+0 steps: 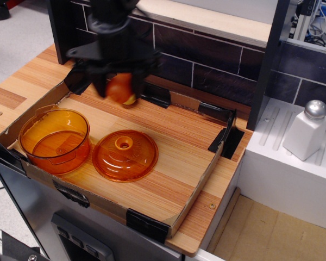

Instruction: Put carrot in pot

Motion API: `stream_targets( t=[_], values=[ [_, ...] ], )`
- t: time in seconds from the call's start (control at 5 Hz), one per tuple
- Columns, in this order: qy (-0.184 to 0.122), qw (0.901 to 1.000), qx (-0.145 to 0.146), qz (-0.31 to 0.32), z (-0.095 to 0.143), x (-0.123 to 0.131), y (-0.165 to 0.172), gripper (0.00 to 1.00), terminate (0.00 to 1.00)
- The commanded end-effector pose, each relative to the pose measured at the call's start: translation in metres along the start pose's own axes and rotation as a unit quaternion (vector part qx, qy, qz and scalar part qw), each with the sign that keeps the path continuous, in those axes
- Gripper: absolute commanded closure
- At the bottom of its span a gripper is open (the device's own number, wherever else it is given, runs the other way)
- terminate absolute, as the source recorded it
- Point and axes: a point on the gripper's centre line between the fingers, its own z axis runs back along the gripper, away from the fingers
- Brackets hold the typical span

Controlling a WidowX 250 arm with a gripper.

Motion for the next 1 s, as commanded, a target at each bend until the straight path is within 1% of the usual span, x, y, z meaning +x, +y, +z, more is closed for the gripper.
stream_targets(
  t=[0.0,0.2,0.4,0.6,0.8],
  values=[
    [-0.045,0.9976,0.05,-0.016,0.014,-0.005,0.059,1.0,0.0],
    [-0.043,0.9977,0.045,-0.027,0.014,-0.011,0.069,1.0,0.0],
    [-0.029,0.9971,0.055,-0.045,0.008,-0.014,0.072,0.0,0.0],
    [-0.019,0.998,0.044,-0.04,0.014,-0.011,0.071,0.0,0.0],
    [-0.019,0.9989,0.034,-0.027,0.023,-0.005,0.068,0.0,0.0]
  ],
)
